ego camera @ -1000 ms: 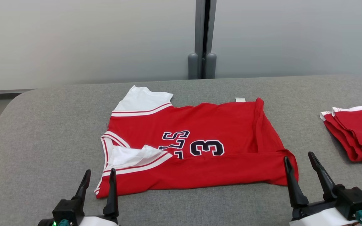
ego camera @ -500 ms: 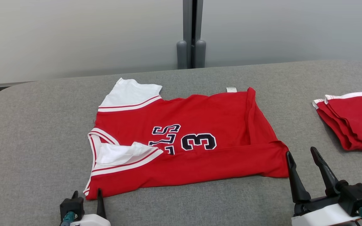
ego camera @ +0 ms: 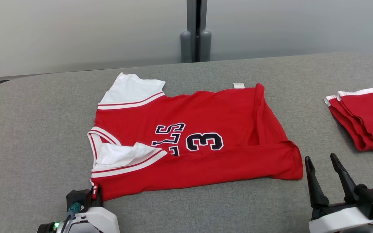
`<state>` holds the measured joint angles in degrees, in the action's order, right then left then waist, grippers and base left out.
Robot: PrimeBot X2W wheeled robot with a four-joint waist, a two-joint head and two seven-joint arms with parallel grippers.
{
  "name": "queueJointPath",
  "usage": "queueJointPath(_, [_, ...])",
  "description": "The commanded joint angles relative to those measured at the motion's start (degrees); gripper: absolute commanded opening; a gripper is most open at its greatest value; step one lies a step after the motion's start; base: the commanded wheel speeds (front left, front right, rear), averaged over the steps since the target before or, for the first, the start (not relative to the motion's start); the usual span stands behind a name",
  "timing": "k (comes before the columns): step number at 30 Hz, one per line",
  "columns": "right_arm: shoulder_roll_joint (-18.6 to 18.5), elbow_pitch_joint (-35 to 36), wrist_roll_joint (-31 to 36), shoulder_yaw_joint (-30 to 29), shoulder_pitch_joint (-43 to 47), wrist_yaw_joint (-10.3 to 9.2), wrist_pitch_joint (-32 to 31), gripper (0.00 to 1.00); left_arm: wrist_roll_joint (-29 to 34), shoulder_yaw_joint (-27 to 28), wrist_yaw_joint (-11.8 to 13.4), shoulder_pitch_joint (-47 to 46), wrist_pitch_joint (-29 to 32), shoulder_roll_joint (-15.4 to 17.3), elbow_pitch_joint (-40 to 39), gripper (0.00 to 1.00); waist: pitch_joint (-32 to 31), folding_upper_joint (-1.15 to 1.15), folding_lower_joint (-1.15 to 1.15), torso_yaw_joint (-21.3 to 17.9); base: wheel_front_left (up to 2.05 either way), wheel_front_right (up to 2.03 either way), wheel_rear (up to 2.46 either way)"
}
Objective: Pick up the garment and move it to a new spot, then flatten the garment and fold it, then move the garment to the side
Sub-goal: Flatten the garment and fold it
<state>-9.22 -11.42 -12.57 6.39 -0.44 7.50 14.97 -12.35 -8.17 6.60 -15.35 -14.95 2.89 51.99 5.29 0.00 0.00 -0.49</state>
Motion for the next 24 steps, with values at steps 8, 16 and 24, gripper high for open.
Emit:
queueJointPath(8, [0.57, -13.16, -4.44, -2.77, -5.51, -0.01, -3.51, 1.0, 0.72, -1.2, -0.03, 0.92, -0.23, 0.29, -9.33, 0.0, 0.56, 0.0, 0.0, 4.34, 0.0, 0.0, 0.0])
queueJointPath(16, [1.4, -25.27, -7.16, -5.47, -11.63, -0.01, -7.5, 1.0, 1.61, -3.33, -0.17, 3.64, -0.26, 0.2, -18.85, 0.0, 1.25, 0.0, 0.0, 7.77, 0.0, 0.0, 0.0])
queueJointPath(24, [1.68, -34.51, -9.28, -5.31, -16.03, -0.01, -10.04, 1.0, 1.63, -4.09, 0.73, 4.39, -0.27, 0.19, -22.75, 0.0, 1.69, 0.0, 0.0, 9.24, 0.0, 0.0, 0.0])
